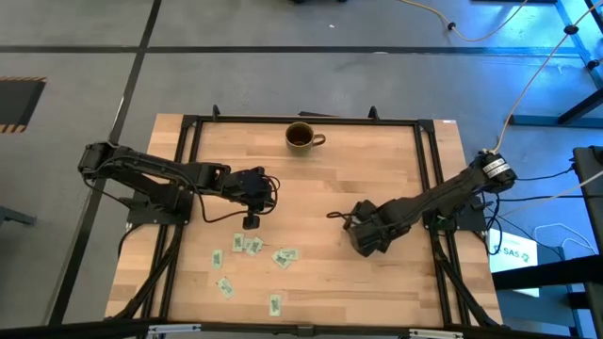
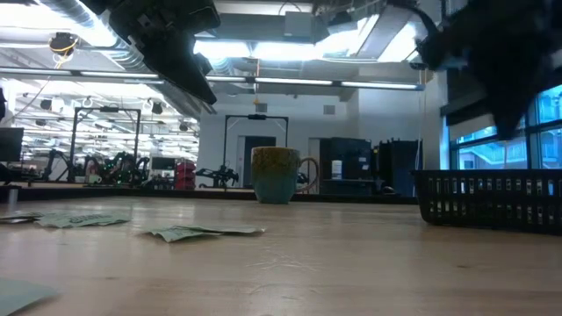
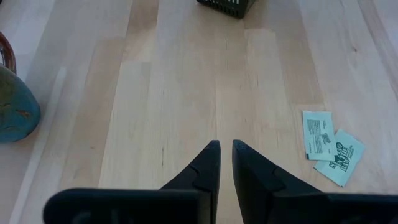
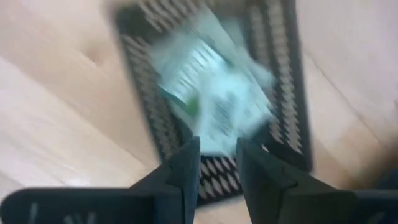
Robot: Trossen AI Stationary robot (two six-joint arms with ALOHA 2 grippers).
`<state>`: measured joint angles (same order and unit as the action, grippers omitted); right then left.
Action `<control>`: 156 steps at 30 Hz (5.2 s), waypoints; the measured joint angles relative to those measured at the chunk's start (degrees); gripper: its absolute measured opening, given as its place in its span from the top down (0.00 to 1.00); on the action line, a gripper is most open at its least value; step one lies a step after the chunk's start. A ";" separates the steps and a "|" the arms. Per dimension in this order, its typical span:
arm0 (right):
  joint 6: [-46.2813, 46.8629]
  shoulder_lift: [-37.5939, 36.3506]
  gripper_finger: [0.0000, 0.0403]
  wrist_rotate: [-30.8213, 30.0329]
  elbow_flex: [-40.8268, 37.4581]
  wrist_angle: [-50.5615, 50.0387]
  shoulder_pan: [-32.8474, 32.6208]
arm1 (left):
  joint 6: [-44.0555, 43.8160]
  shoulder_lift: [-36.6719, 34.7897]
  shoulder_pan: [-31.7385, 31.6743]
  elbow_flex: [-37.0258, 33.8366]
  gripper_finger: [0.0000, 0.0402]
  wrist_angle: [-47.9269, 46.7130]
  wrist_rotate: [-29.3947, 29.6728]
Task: Pick and place Stevia / Truvia into bins
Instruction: Put the stevia packet into the black bin
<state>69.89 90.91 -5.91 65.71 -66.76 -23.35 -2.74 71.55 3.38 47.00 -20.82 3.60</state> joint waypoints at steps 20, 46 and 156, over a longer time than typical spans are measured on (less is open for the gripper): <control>-38.19 -0.04 0.73 -12.69 1.48 30.66 1.97 | -42.49 0.00 3.97 0.02 0.92 -22.78 -4.08; -57.36 0.00 0.73 -12.50 1.42 31.47 2.95 | -123.43 7.86 39.15 -3.56 0.91 -28.62 -0.07; -49.04 0.02 0.73 -25.15 1.40 60.14 3.30 | -33.09 17.07 20.72 10.01 0.99 31.74 57.87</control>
<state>20.86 90.94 -31.06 67.11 -6.61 -20.05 -35.83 88.62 24.10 57.01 10.92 61.47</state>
